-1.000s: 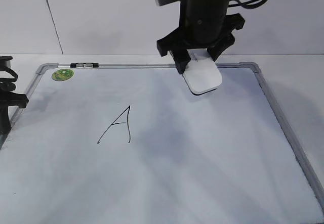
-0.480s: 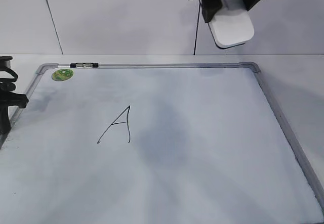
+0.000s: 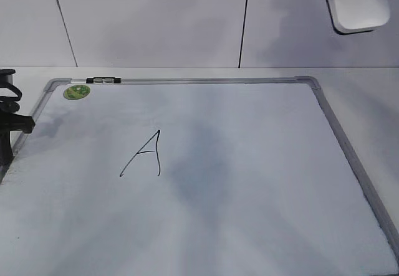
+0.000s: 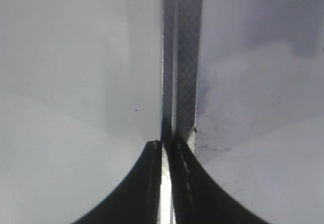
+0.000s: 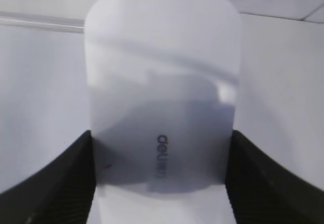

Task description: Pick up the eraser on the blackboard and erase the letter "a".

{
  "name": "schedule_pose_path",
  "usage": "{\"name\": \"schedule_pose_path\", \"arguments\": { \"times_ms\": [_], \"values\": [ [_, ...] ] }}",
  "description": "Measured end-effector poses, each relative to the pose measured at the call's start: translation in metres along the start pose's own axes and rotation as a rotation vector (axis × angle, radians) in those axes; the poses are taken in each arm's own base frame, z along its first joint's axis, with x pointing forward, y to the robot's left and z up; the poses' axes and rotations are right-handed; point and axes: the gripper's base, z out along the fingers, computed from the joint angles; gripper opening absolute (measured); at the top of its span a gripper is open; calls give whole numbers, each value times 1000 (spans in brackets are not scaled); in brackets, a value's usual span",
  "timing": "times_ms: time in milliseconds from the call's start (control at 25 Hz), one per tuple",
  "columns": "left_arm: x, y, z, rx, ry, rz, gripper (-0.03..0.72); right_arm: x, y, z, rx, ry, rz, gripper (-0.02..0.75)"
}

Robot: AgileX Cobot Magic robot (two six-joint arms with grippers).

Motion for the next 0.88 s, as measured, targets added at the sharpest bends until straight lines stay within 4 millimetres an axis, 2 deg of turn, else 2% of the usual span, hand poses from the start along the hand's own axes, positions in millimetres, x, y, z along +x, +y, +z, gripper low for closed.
{"name": "schedule_pose_path", "arguments": {
  "times_ms": [200,360,680,880],
  "values": [
    [0,0,0,0,0,0,32,15,-24,-6,51,16,38,554],
    [0,0,0,0,0,0,32,30,-31,-7,74,43,42,554],
    [0,0,0,4,0,-4,32,62,-27,23,106,183,25,554],
    [0,0,0,7,0,-6,32,70,-30,38,109,244,47,554]
  ]
}}
